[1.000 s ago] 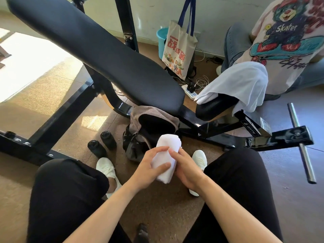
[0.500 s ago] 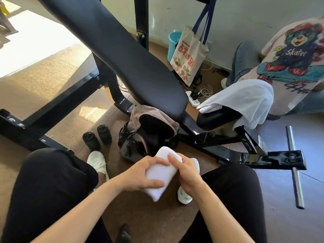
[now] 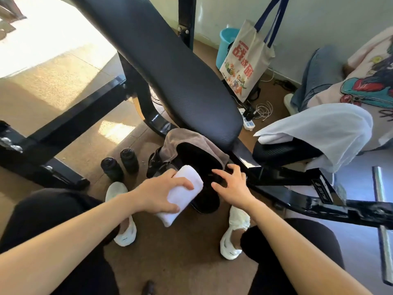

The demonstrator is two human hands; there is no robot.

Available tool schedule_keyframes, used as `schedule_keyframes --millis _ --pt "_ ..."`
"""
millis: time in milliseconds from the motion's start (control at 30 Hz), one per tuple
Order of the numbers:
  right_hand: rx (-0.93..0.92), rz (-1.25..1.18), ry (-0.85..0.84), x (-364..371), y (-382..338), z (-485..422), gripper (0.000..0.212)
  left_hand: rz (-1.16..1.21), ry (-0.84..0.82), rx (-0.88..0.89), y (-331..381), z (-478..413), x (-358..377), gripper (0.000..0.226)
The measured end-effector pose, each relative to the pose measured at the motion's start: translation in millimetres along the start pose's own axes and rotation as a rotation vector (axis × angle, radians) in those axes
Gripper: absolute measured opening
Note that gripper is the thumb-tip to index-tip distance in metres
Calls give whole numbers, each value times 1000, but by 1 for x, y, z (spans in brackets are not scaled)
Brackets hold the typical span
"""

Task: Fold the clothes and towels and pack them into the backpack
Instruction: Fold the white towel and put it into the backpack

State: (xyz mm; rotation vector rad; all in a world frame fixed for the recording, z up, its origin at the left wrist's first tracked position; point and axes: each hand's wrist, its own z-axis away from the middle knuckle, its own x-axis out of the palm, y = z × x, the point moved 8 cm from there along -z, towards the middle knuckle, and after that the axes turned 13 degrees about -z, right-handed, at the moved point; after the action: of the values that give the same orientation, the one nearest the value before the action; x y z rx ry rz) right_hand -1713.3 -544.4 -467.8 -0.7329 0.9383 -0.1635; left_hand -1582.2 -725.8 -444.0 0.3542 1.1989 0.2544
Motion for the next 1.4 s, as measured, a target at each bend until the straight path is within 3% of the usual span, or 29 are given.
schedule_keyframes --millis 100,233,400,600,733,867,967,1067,1267,1333,1400 --pt "5 230 -82 6 9 -44 59 -143 -6 28 -17 -27 0 60" --pt "-32 330 -118 13 13 -95 63 -329 31 65 -26 -79 13 72" --pt "-182 120 5 -16 -8 -137 52 -599 86 176 -18 -141 34 73" --pt "-238 -2 51 -34 -17 -164 41 -909 252 318 1 -208 74 38" --pt "-250 -30 58 -39 -16 -172 47 -1033 131 228 -19 -227 105 40" --pt "-242 -65 59 -44 -17 -173 43 -1004 -172 -30 -73 -232 141 48" --pt "-228 -90 54 -46 -18 -172 43 -925 -312 -90 -89 -224 158 67" --pt "-203 -115 87 -47 -19 -171 43 -836 -305 -142 -95 -221 159 75" --pt "-171 -188 114 -48 -20 -176 33 -584 -356 -39 -99 -226 137 19" --pt "-172 -171 108 -47 -20 -177 31 -586 -348 -15 -102 -230 135 30" --pt "-179 -156 95 -46 -20 -179 28 -694 -241 -27 -104 -235 129 45"
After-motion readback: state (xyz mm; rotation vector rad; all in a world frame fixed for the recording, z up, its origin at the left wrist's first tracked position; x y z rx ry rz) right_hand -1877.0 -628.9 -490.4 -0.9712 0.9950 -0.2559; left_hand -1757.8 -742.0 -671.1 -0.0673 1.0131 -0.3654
